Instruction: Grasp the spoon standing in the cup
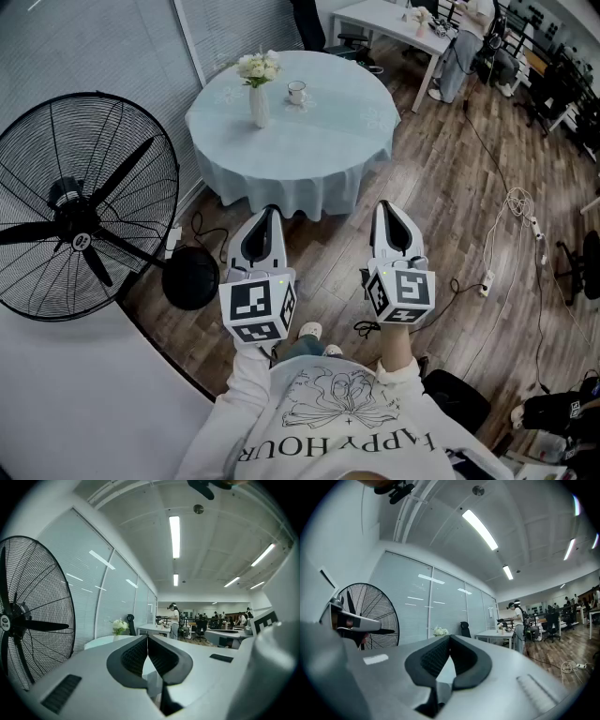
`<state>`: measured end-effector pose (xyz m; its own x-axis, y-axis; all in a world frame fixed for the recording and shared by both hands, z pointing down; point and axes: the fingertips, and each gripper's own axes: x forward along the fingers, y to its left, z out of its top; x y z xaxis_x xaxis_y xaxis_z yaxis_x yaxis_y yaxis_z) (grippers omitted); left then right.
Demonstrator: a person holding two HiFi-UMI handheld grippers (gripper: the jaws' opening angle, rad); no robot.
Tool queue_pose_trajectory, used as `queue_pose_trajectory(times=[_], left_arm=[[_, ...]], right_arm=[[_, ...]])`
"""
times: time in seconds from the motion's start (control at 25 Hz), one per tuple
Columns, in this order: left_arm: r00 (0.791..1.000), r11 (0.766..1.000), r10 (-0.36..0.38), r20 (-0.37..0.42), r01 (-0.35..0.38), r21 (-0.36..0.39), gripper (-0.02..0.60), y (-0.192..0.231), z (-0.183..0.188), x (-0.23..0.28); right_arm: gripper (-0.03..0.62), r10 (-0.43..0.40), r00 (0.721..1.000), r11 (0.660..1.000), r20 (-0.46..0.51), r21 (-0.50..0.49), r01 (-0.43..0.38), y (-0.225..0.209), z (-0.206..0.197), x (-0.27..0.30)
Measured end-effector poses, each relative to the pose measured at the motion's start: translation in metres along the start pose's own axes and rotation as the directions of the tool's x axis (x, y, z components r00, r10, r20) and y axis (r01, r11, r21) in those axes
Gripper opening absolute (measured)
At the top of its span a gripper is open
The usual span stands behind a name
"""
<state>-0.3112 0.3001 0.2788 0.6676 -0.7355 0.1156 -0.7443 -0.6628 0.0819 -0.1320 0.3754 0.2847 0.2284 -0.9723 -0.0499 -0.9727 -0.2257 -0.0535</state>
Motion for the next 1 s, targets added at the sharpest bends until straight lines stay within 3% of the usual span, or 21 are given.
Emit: queue_pose_trajectory(times=[0.52, 1.0], left_arm=[[1.0, 1.0, -0.008, -0.002, 0.008, -0.005, 0.008, 0.004, -0.001, 0.02], [1.0, 1.0, -0.015, -0.008, 0.015, -0.008, 0.008, 0.033, -0.005, 0.052]], right_arm=[[0.011, -0.019, 1.0, 1.0, -0.001, 0.024, 0.019, -0.011, -0.005, 0.016], [0.011, -0.037, 0.999, 0.998, -0.017, 0.04, 0.038, -0.005, -0.019, 0.056]])
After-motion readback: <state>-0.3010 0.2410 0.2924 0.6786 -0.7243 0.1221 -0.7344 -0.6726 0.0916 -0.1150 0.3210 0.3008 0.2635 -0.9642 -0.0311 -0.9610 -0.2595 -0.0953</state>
